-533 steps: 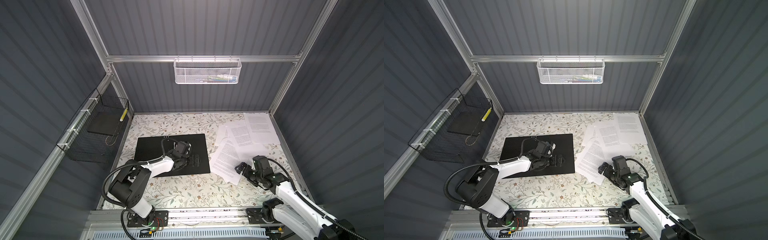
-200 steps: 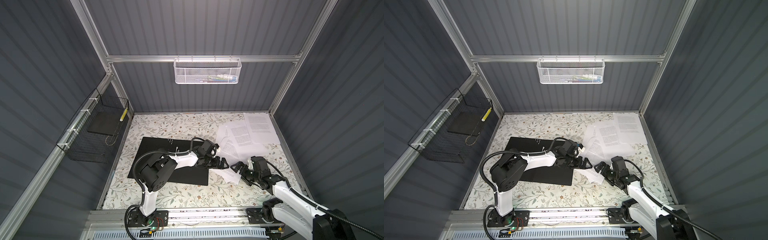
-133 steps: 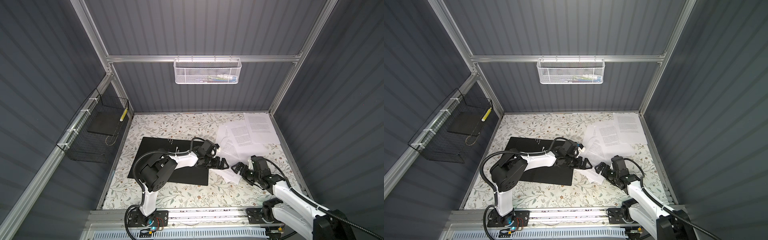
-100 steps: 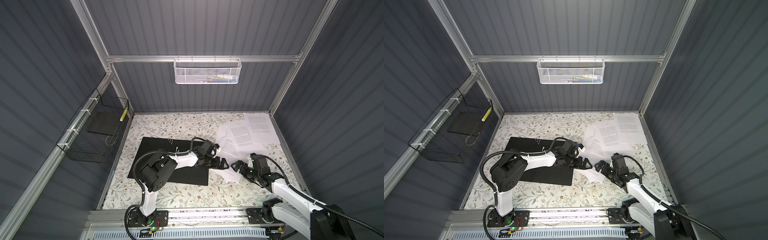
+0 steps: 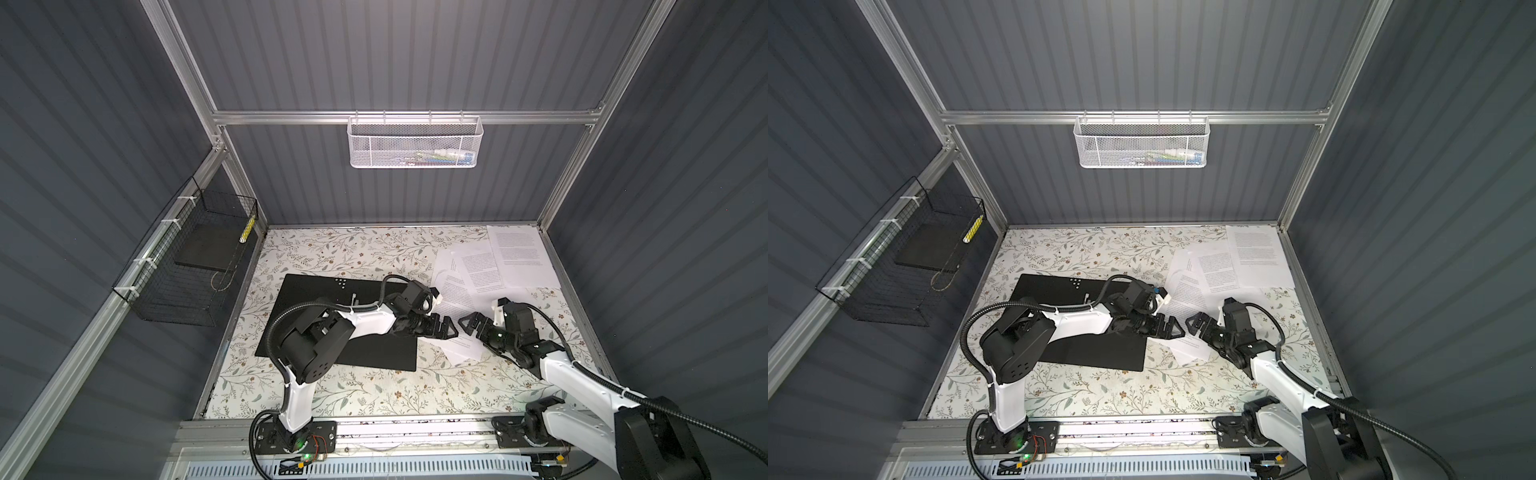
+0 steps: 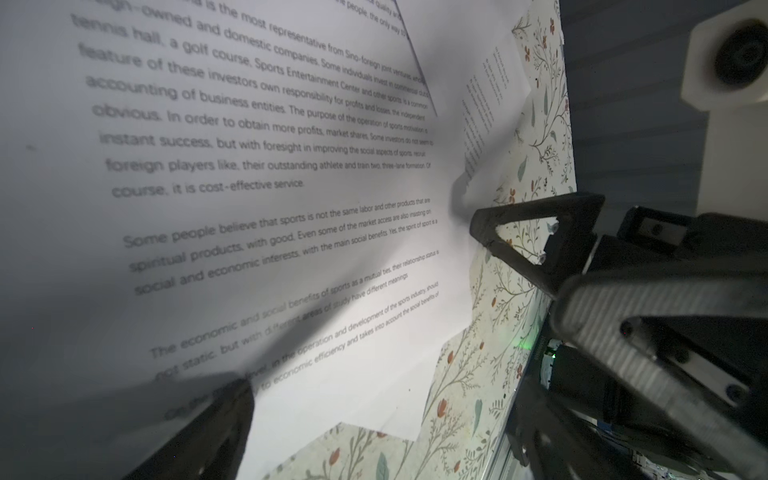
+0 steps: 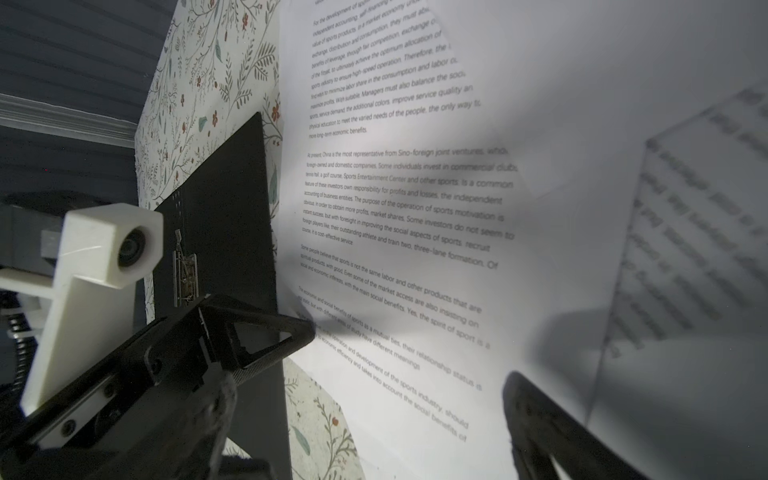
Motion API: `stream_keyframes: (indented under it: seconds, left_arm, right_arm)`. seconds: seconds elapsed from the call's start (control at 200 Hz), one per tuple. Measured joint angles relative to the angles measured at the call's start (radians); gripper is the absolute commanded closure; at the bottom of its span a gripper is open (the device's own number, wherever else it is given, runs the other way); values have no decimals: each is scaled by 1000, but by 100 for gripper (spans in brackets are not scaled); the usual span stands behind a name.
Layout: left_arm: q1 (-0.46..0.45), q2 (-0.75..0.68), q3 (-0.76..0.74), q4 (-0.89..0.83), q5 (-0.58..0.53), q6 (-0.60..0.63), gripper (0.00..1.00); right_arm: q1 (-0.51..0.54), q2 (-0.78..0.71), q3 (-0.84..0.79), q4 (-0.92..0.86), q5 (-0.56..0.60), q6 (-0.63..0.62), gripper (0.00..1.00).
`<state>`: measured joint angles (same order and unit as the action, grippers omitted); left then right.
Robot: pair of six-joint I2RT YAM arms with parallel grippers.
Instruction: Put the files into the folder
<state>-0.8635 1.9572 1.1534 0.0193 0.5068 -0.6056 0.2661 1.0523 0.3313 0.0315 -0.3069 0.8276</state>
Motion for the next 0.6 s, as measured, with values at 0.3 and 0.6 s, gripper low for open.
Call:
stream_keyframes:
  seconds: [0.3,0.6]
  left_arm:
    - [0,1,-4,11,3,0,0]
    - [0,6,-7,31,8,0,0]
  right_arm:
    - [0,-174,-63,-165,53,59,1]
    - [0,-177,-64,-218,58,97,1]
